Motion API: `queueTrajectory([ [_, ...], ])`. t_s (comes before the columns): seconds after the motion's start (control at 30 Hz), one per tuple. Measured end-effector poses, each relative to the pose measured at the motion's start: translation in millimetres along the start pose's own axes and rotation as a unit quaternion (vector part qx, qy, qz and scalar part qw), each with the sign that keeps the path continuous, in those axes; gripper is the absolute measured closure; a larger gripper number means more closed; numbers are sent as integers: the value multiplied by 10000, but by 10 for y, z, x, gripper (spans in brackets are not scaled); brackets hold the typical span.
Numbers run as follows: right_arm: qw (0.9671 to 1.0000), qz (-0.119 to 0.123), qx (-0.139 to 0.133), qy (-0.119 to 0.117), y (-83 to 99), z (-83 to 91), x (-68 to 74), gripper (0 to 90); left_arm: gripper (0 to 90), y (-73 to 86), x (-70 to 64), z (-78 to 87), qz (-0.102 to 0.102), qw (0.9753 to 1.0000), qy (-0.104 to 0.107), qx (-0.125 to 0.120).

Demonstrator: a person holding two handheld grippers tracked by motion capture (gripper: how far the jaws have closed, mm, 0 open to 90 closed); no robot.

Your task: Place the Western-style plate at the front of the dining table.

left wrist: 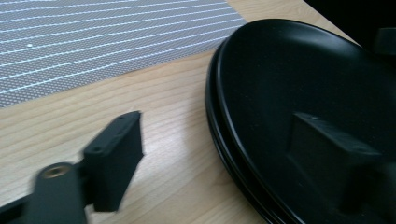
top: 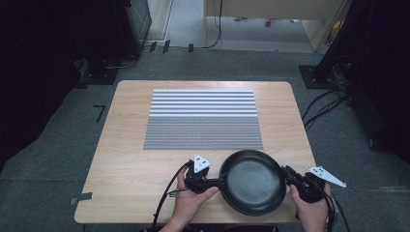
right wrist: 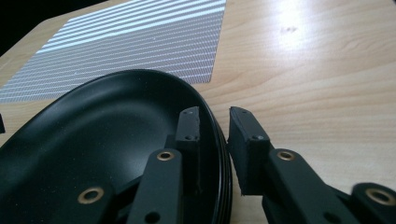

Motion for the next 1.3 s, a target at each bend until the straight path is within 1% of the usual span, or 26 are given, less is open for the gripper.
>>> queueTrajectory([
  [0.1,9999,-145,79,19,26,-29,13,761,333,24,-32,-13,-34,9999,120,26],
  [0.2,9998,-130,131,47,40,-46,16,763,371,50,-55,-32,-81,9998,183,82],
  [0.27,9999,-76,136,55,45,-49,14,777,402,70,-63,-49,-102,9996,222,136],
  [0.3,9998,-66,168,19,42,-41,0,793,424,91,-64,-68,-68,9994,270,210],
  [0.33,9998,-66,168,19,42,-41,0,793,430,91,-64,-68,-68,9994,270,210],
  [0.37,9996,-133,227,-34,39,-30,-31,824,442,107,-66,-79,-34,9992,303,240],
  [0.4,9996,-133,227,-34,39,-30,-31,824,442,119,-69,-85,-29,9991,323,266],
  [0.43,9991,-283,281,-143,34,-17,-65,835,467,138,-78,-94,-20,9988,384,300],
  [0.47,9991,-283,281,-143,34,-17,-65,835,472,138,-78,-94,-20,9988,384,300],
  [0.5,9985,-372,346,-199,33,-4,-79,840,484,146,-90,-94,-6,9983,481,329],
  [0.53,9985,-372,346,-199,33,-4,-79,840,497,146,-90,-94,-6,9983,481,329],
  [0.6,9983,-376,381,-217,33,6,-82,844,499,147,-95,-89,-13,9981,495,354],
  [0.63,9980,-389,444,-234,31,16,-83,844,501,148,-90,-88,31,9979,531,363],
  [0.83,9977,-382,500,-269,49,48,-85,843,498,157,-84,-92,102,9973,607,399],
  [0.87,9977,-382,500,-269,49,48,-85,843,498,158,-83,-94,116,9972,617,402],
  [0.97,9973,-487,474,-281,54,48,-89,852,495,160,-87,-101,163,9969,639,420],
  [1.0,9973,-487,474,-281,54,48,-89,852,494,160,-87,-101,163,9969,639,420],
  [1.03,9972,-501,444,-322,59,39,-85,855,491,163,-98,-102,127,9973,588,416],
  [1.2,9966,-614,392,-383,62,25,-86,861,491,161,-98,-105,146,9972,597,415],
  [1.23,9962,-674,370,-419,60,22,-95,864,491,161,-99,-106,143,9973,585,416],
  [1.3,9962,-676,348,-416,61,18,-92,865,491,160,-100,-107,149,9974,580,412],
])
Point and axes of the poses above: each handheld gripper's, and its own axes: z roughly backward along the jaws, y roughly out of its underside, x roughly to its left, the point moved 3 cm from there along -z, roughly forward along the jaws, and after that the axes turned 4 degrees about x, right-handed, at the moved point
